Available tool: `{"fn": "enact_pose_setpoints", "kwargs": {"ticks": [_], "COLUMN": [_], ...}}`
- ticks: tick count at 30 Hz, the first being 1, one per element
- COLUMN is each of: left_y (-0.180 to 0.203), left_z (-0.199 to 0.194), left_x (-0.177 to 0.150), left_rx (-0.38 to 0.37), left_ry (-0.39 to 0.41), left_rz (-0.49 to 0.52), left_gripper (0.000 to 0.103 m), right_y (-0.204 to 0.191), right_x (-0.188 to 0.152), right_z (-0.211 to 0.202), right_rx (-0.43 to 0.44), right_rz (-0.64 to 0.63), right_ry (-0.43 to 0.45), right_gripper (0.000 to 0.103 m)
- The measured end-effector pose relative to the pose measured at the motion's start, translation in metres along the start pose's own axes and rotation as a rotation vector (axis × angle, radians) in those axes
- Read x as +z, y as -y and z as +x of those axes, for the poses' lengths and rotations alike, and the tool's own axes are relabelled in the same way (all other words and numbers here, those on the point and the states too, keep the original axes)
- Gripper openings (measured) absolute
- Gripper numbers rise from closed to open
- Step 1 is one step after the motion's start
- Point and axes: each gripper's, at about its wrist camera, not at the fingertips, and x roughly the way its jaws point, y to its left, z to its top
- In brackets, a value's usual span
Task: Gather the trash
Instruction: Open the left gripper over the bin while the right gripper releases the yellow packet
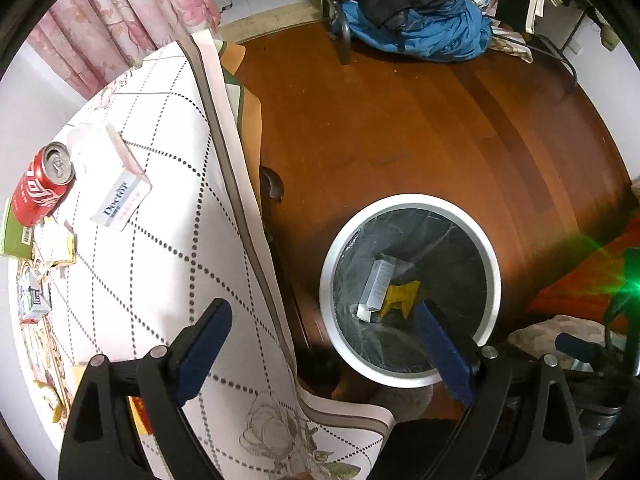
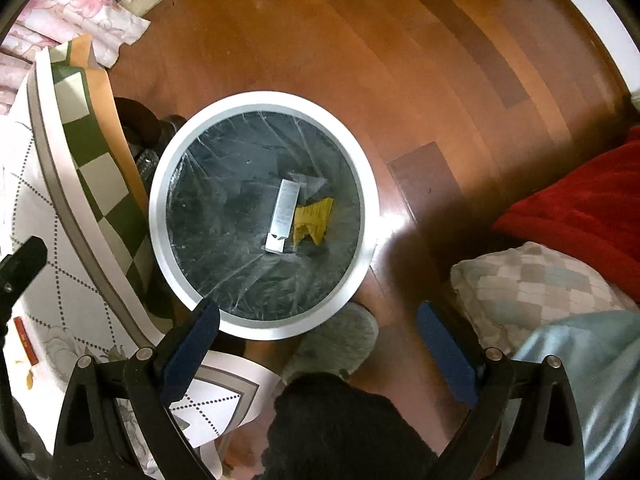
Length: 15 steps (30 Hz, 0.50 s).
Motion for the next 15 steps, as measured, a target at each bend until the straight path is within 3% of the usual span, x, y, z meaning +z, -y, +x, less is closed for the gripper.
{"fn": "enact_pose_setpoints", "kwargs": {"ticks": [15], "left_y": [-0.005], "left_z": [-0.093], "left_x": [-0.024], "left_rx": [-0.043], "left_ry": [0.132], "left_rz": [-0.002], "left_gripper": [0.094], "right_y": [-0.006], "right_x": [-0.042], "right_z": [-0.107], "right_rx": [0.028], "right_rz": [-0.011], "right_ry": [0.179], "right_gripper": [0.100]}}
